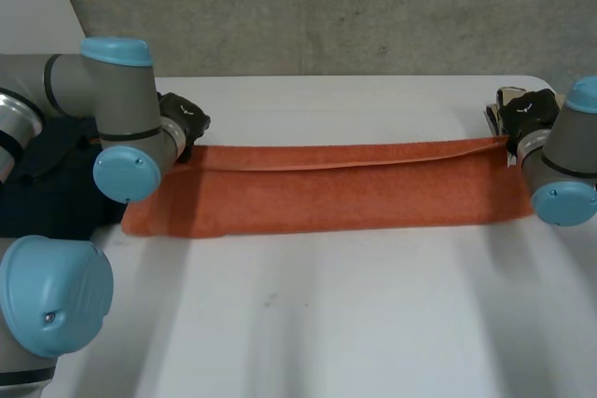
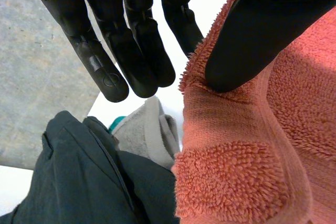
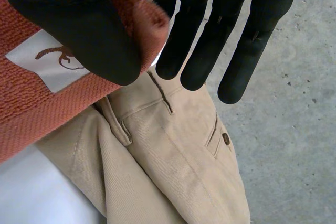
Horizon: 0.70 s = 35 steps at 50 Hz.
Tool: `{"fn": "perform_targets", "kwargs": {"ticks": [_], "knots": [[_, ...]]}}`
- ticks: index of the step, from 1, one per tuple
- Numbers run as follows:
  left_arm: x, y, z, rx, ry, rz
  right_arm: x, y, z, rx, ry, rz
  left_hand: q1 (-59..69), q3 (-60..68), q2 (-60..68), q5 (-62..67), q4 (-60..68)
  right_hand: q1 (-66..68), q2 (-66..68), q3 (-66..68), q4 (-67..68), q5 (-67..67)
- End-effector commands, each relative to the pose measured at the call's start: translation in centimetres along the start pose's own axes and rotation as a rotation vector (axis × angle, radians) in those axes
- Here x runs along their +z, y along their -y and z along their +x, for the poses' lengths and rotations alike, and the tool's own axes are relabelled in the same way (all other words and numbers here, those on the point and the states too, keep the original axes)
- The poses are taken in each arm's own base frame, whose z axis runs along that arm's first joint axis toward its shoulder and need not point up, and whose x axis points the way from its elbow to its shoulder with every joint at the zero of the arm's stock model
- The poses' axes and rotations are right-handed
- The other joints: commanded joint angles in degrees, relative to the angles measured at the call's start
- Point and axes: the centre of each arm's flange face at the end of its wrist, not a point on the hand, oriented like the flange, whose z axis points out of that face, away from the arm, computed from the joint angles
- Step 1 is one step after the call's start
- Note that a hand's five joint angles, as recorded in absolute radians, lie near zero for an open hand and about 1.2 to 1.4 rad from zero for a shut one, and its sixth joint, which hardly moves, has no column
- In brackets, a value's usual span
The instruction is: Fold the laundry.
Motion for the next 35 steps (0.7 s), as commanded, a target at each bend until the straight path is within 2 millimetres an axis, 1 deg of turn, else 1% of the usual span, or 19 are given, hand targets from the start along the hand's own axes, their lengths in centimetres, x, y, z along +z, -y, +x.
{"fn": "perform_targets", "kwargs": {"ticks": [1,2,3,4,5,6,8,10,11,12,14,17,18,22,25,26,31,35], "knots": [[0.7,0.2,0.8,0.011,0.004,0.051,0.3,0.0,-0.6,-0.012,-0.011,0.015,9.7,6.8,6.5,8.3,6.3,15.2,12.4,11.9,11.3,11.6],[0.7,0.4,0.9,0.008,-0.007,0.068,0.3,0.1,-0.8,-0.012,-0.013,0.019,-5.7,-8.5,-8.8,-7.1,-9.1,15.2,12.4,11.9,11.3,11.6],[0.6,0.8,1.5,0.003,-0.038,0.106,0.2,0.2,-0.9,-0.008,-0.021,0.019,-42.3,-45.2,-45.5,-43.7,-45.7,-21.6,-24.5,-24.9,-25.5,-25.2],[0.6,1.0,1.5,0.0,-0.042,0.121,0.2,0.2,-1.0,-0.008,-0.026,0.015,-55.5,-58.4,-58.6,-56.9,-58.9,-42.0,-44.8,-45.3,-45.8,-45.5],[0.6,1.2,1.6,-0.001,-0.049,0.138,0.2,0.2,-1.1,-0.007,-0.033,0.01,-55.5,-58.4,-58.6,-56.9,-58.9,-49.8,-52.7,-53.1,-53.7,-53.4],[0.6,1.4,1.6,-0.004,-0.054,0.155,0.1,0.2,-1.1,-0.007,-0.041,0.002,-55.5,-58.4,-58.6,-56.9,-58.9,-54.8,-57.6,-58.1,-58.7,-58.4],[0.4,2.1,1.0,-0.021,-0.031,0.195,-0.1,0.2,-0.8,0.005,-0.064,-0.012,-55.5,-58.4,-58.6,-56.9,-58.9,-54.8,-57.6,-58.1,-58.7,-58.4],[0.4,2.3,0.2,-0.042,0.0,0.208,-0.2,0.6,-0.3,0.017,-0.078,-0.008,-55.5,-58.4,-58.6,-56.9,-58.9,-54.8,-57.6,-58.1,-58.7,-58.4],[0.3,2.5,-0.6,-0.068,0.032,0.21,-0.4,0.9,0.1,0.034,-0.078,0.001,-55.5,-58.4,-58.6,-56.9,-58.9,-54.8,-57.6,-58.1,-58.7,-58.4],[0.3,2.4,-1.1,-0.085,0.049,0.208,-0.5,1.1,0.3,0.044,-0.076,0.009,-55.5,-58.4,-58.6,-56.9,-58.9,-54.8,-57.6,-58.1,-58.7,-58.4],[-0.3,2.4,-1.8,-0.105,0.064,0.198,-0.7,1.7,0.8,0.069,-0.061,0.041,-55.5,-58.4,-58.6,-56.9,-58.9,-54.8,-57.6,-58.1,-58.7,-58.4],[-0.9,2.2,-1.9,-0.106,0.047,0.176,-1.0,2.4,1.0,0.084,-0.02,0.085,-55.5,-58.4,-58.6,-56.9,-58.9,-54.8,-57.6,-58.1,-58.7,-58.4],[-1.3,1.9,-1.7,-0.097,0.023,0.159,-1.4,2.8,0.7,0.079,0.026,0.107,-55.5,-58.4,-58.6,-56.9,-58.9,-54.8,-57.6,-58.1,-58.7,-58.4],[-2.0,0.8,-1.0,-0.064,-0.057,0.128,-2.7,2.8,-0.8,0.035,0.179,0.097,-55.5,-58.4,-58.6,-56.9,-58.9,-54.8,-57.6,-58.1,-58.7,-58.4],[-1.8,0.1,-0.6,-0.044,-0.096,0.131,-3.3,2.8,-1.5,0.009,0.248,0.095,-55.5,-58.4,-58.6,-56.9,-58.9,-54.8,-57.6,-58.1,-58.7,-58.4],[-1.4,-0.4,-0.3,-0.033,-0.113,0.131,-3.3,2.8,-2.0,-0.003,0.275,0.103,-55.5,-58.4,-58.6,-56.9,-58.9,-54.8,-57.6,-58.1,-58.7,-58.4],[0.3,-1.8,0.5,0.0,-0.128,0.126,-2.4,2.5,-3.9,-0.007,0.304,0.129,-55.5,-58.4,-58.6,-56.9,-58.9,-54.8,-57.6,-58.1,-58.7,-58.4],[1.9,-2.7,1.1,0.014,-0.105,0.121,-1.1,2.1,-5.7,-0.003,0.304,0.147,-55.5,-58.4,-58.6,-56.9,-58.9,-54.8,-57.6,-58.1,-58.7,-58.4]]}}
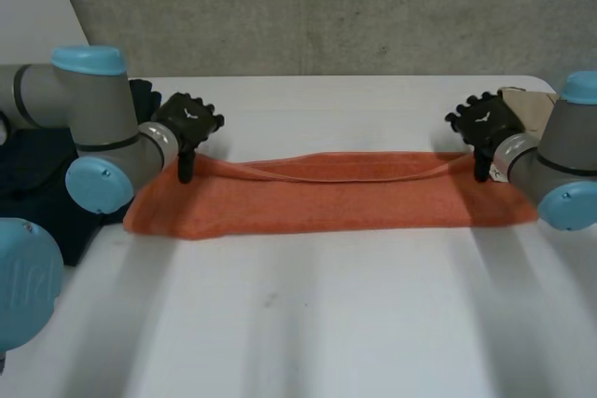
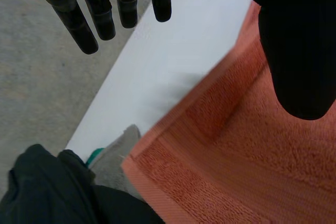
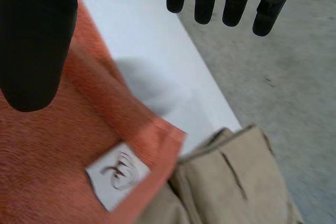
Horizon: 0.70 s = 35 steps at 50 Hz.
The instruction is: Fold the laundry.
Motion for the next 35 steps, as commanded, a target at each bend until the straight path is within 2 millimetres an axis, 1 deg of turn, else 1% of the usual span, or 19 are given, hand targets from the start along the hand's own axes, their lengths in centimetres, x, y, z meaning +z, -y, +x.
{"fn": "perform_targets", "kwargs": {"ticks": [1,2,5,6,8,9,10,12,14,16,18,20,23,24,27,28,31,34,35], "knots": [[2.8,-2.1,0.7,0.039,0.022,-0.002,2.9,-0.8,-2.4,-0.005,0.011,0.038,-0.8,-1.9,-1.5,-2.6,-1.3,-2.4,-1.7,-1.9,-1.9,-2.3],[3.6,-2.4,0.4,0.043,0.052,0.007,3.6,-0.9,-2.6,0.0,-0.007,0.05,-0.8,-1.9,-1.5,-2.6,-1.3,-2.4,-1.7,-1.9,-1.9,-2.3],[4.9,-2.5,-0.3,0.056,0.127,0.044,4.9,-0.9,-2.6,0.018,-0.061,0.095,-0.8,-1.9,-1.5,-2.6,-1.3,-2.4,-1.7,-1.9,-1.9,-2.3],[5.8,-2.5,-0.9,0.07,0.181,0.07,5.9,-0.6,-2.5,0.032,-0.108,0.147,-0.8,-1.9,-1.5,-2.6,-1.3,-2.4,-1.7,-1.9,-1.9,-2.3],[6.5,-2.6,-1.7,0.101,0.24,0.1,6.8,-0.5,-2.3,0.053,-0.164,0.199,-0.8,-1.9,-1.5,-2.6,-1.3,-2.4,-1.7,-1.9,-1.9,-2.3],[7.2,-2.5,-2.4,0.137,0.303,0.133,7.7,-0.5,-2.2,0.07,-0.218,0.246,-0.8,-1.9,-1.5,-2.6,-1.3,-2.4,-1.7,-1.9,-1.9,-2.3],[7.5,-2.6,-2.8,0.157,0.33,0.146,8.1,-0.7,-2.2,0.077,-0.245,0.266,-0.8,-1.9,-1.5,-2.6,-1.3,-2.4,-1.7,-1.9,-1.9,-2.3],[8.0,-2.7,-3.6,0.199,0.386,0.163,8.8,-1.0,-2.0,0.083,-0.289,0.301,-0.8,-1.9,-1.5,-2.6,-1.3,-2.4,-1.7,-1.9,-1.9,-2.3],[8.2,-2.9,-4.4,0.228,0.434,0.171,9.3,-1.3,-2.4,0.071,-0.33,0.323,-0.8,-1.9,-1.5,-2.6,-1.3,-2.4,-1.7,-1.9,-1.9,-2.3],[7.9,-2.8,-5.1,0.205,0.447,0.164,9.4,-1.5,-2.6,0.063,-0.344,0.309,-0.8,-1.9,-1.5,-2.6,-1.3,-2.4,-1.7,-1.9,-1.9,-2.3],[7.6,-2.6,-5.2,0.168,0.431,0.158,9.3,-1.3,-2.4,0.065,-0.364,0.289,-0.8,-1.9,-1.5,-2.6,-1.3,-2.4,-1.7,-1.9,-1.9,-2.3],[7.0,-2.3,-5.0,0.108,0.387,0.143,8.7,-0.8,-1.5,0.085,-0.366,0.269,-0.8,-1.9,-1.5,-2.6,-1.3,-2.4,-1.7,-1.9,-1.9,-2.3],[6.1,-1.7,-5.3,0.058,0.353,0.128,7.9,-0.5,-0.9,0.102,-0.334,0.231,-0.8,-1.9,-1.5,-2.6,-1.3,-2.4,-1.7,-1.9,-1.9,-2.3],[5.5,-1.4,-5.4,0.029,0.331,0.119,7.2,-0.3,-0.3,0.107,-0.307,0.206,-0.8,-1.9,-1.5,-2.6,-1.3,-2.4,-1.7,-1.9,-1.9,-2.3],[4.3,-0.6,-5.6,-0.007,0.301,0.112,6.0,0.1,0.5,0.11,-0.254,0.174,-0.8,-1.9,-1.5,-2.6,-1.3,-2.4,-1.7,-1.9,-1.9,-2.3],[3.5,-0.2,-5.7,-0.027,0.281,0.111,4.9,0.3,0.9,0.113,-0.217,0.149,-0.8,-1.9,-1.5,-2.6,-1.3,-2.4,-1.7,-1.9,-1.9,-2.3],[2.2,0.5,-5.9,-0.057,0.249,0.116,3.2,0.3,1.5,0.12,-0.163,0.099,-0.8,-1.9,-1.5,-2.6,-1.3,-2.4,-1.7,-1.9,-1.9,-2.3],[-0.2,1.1,-5.4,-0.116,0.172,0.109,0.4,-0.2,2.8,0.136,-0.113,0.016,-0.8,-1.9,-1.5,-2.6,-1.3,-2.4,-1.7,-1.9,-1.9,-2.3],[-0.7,1.4,-5.2,-0.129,0.157,0.112,-0.2,-0.4,3.1,0.137,-0.107,-0.003,-0.8,-1.9,-1.5,-2.6,-1.3,-2.4,-1.7,-1.9,-1.9,-2.3]]}}
